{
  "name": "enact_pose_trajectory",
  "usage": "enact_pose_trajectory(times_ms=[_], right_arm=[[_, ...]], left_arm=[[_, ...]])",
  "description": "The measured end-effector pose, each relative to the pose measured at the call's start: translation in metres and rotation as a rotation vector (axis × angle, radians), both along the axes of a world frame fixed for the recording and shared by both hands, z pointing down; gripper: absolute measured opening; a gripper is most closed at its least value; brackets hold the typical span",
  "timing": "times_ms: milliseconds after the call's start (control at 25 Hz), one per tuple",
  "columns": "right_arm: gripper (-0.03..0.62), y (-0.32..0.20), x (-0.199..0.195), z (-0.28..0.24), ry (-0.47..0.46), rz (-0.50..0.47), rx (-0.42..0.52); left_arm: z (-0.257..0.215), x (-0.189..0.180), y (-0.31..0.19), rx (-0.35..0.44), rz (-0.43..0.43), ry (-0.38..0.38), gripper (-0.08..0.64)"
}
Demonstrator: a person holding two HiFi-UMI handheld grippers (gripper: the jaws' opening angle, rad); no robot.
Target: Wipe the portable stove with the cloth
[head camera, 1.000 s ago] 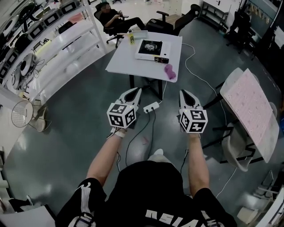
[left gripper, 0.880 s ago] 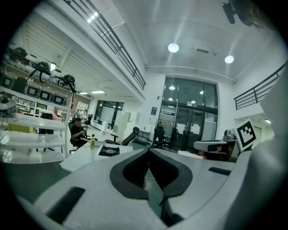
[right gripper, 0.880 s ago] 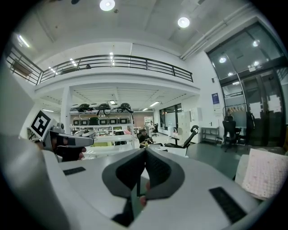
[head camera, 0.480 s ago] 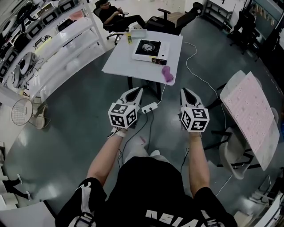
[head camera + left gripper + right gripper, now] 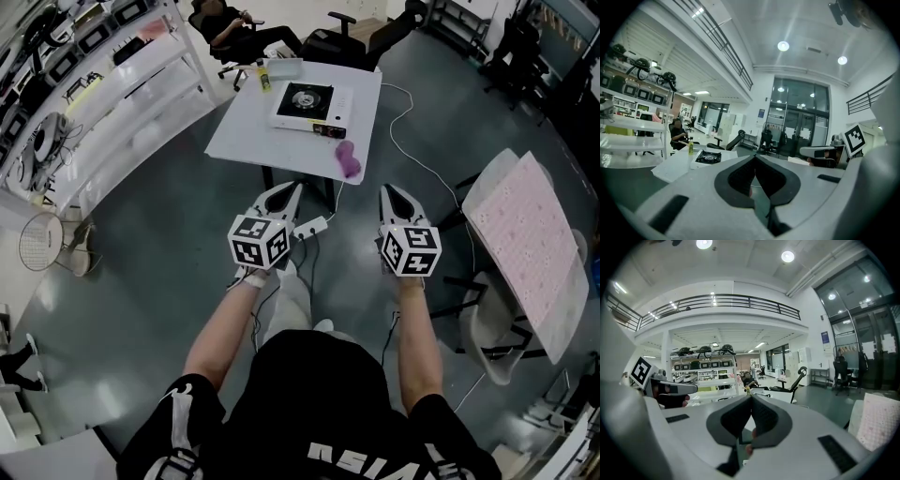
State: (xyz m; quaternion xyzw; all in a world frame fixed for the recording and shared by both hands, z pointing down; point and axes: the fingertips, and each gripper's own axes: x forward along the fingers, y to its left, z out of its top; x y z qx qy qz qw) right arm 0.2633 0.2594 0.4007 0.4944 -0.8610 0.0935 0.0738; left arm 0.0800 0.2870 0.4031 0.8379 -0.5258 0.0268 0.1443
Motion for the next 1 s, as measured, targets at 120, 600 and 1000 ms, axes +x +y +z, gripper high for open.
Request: enact_pose_trajectory(times_ms=[120,600,1000], right_arm=[[0.011,-0.018,-0.004,-0.001,0.0,0.001,0.002],[0.011,-0.115,-0.04,0.001,0.019,0.031,-0.019],[0.011,-0.203,-0.075,0.001,0.027,0.11,-0.036]], left_arm=[[0.0,-0.003,-0.02,0.0,0.004,0.003,0.009],[0.0,-0.033,-0.128,-0.003,0.045,0.022,0.009],[-0.003,-0.077,-0.227,-0.01,0.109,0.014,0.009]])
